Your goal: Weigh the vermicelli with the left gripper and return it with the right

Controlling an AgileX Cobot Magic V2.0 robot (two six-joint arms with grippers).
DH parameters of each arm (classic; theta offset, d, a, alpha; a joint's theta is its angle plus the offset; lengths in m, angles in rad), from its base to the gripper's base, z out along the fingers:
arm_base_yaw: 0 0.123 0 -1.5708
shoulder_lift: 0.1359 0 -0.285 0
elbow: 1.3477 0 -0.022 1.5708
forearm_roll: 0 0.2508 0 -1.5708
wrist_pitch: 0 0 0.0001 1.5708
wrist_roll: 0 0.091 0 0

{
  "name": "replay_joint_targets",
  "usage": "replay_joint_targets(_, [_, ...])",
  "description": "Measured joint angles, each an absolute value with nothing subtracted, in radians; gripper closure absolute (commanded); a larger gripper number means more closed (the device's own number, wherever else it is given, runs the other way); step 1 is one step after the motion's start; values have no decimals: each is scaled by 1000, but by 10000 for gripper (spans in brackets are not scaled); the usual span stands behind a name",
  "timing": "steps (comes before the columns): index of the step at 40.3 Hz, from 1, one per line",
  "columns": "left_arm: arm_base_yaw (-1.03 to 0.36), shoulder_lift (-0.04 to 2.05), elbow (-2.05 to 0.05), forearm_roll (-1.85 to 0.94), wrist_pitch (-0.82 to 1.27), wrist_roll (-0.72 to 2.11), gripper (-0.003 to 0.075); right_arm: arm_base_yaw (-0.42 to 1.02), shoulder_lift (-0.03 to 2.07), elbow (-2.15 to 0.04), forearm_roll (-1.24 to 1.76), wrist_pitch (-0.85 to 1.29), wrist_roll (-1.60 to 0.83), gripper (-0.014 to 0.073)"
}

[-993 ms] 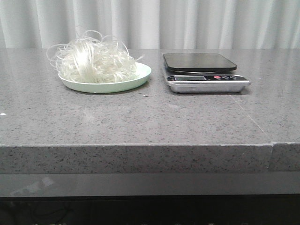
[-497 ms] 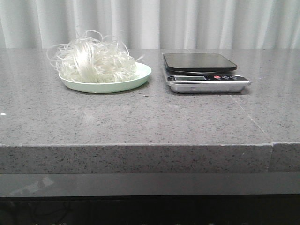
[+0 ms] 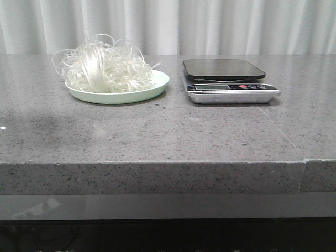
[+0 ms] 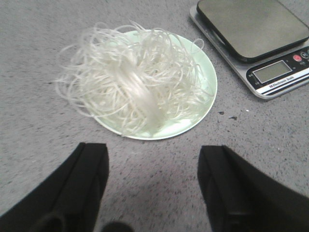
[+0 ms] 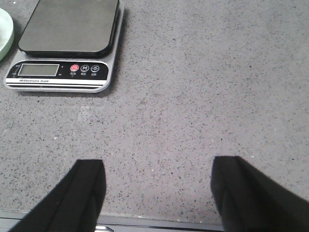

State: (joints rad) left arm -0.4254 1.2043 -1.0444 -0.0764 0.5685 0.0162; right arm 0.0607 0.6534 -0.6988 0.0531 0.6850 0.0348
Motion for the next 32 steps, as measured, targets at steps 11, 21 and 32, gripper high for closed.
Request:
replay_joint_targets(11, [-425, 1447, -1188, -91, 568, 16, 239, 61, 653, -699, 53, 687, 35, 18])
replay_joint_targets(21, [-425, 1609, -1277, -26, 561, 16, 239, 61, 653, -699, 53, 687, 35, 18])
replay_joint_targets(32, [-425, 1716, -1308, -20, 489, 16, 241, 61, 653, -699, 53, 687, 35, 18])
